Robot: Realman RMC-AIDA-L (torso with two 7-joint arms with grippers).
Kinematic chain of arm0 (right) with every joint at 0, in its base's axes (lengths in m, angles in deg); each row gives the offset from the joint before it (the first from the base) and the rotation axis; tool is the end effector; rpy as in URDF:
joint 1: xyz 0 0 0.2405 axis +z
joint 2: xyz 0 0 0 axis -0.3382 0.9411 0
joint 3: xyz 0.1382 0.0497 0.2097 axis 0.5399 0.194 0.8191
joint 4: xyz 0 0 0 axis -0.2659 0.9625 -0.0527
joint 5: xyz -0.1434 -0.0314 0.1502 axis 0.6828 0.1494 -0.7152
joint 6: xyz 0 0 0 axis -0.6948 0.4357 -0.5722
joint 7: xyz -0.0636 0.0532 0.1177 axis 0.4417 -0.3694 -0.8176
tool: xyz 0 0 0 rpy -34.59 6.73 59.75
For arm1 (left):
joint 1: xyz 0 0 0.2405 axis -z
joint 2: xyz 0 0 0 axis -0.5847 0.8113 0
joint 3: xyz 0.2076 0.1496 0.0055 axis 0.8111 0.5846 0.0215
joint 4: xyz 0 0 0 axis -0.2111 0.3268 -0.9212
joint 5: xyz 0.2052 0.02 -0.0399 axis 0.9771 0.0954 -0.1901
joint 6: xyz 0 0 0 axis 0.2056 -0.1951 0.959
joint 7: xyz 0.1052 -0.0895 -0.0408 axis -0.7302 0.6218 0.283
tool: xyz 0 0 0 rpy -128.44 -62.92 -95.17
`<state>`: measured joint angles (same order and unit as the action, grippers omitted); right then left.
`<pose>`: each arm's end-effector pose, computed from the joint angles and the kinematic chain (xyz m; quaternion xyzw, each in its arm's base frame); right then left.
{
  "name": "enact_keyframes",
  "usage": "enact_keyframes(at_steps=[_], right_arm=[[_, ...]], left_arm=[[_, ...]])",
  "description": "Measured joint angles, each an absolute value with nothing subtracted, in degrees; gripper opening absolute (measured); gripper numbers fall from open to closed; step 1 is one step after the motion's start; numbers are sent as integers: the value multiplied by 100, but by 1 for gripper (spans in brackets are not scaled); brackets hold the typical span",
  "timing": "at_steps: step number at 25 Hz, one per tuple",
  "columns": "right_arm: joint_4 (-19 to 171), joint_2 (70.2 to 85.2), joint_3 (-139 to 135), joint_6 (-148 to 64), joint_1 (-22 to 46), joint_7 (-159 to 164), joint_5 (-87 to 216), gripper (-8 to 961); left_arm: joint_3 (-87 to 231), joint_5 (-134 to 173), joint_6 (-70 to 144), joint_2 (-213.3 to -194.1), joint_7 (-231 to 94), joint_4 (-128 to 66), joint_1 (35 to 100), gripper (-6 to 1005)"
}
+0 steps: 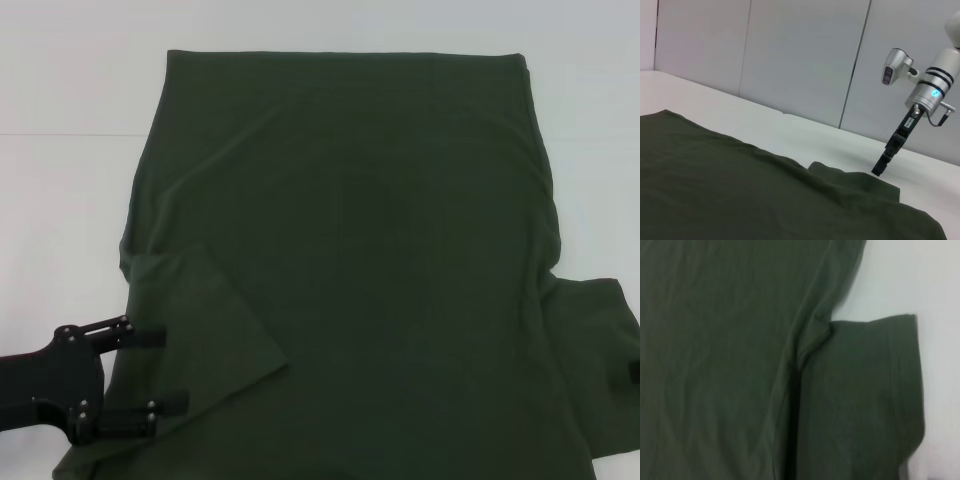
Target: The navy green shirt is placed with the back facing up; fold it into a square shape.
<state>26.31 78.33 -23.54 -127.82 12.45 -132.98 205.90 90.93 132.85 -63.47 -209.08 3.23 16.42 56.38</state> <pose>0.3386 0.3215 0.0883 -0.7414 0.6481 -0.0122 0.1738 -0.3057 0.2555 0.0450 -0.9403 -0.1936 -0.2450 0.1355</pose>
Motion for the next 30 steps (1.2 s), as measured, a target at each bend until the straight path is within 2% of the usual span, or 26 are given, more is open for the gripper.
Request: enact_keyframes(at_steps=[14,30], right_arm=[[2881,7852,-2535,-12474,1346,-13237,20596,785],[2988,7863,-2663,-12404,1430,-13237,20616,700]], left_arm=[[9078,13284,-6317,-20938,285,1627,5652,868],[9078,13284,-6317,-20944,285,1627,5661,868]])
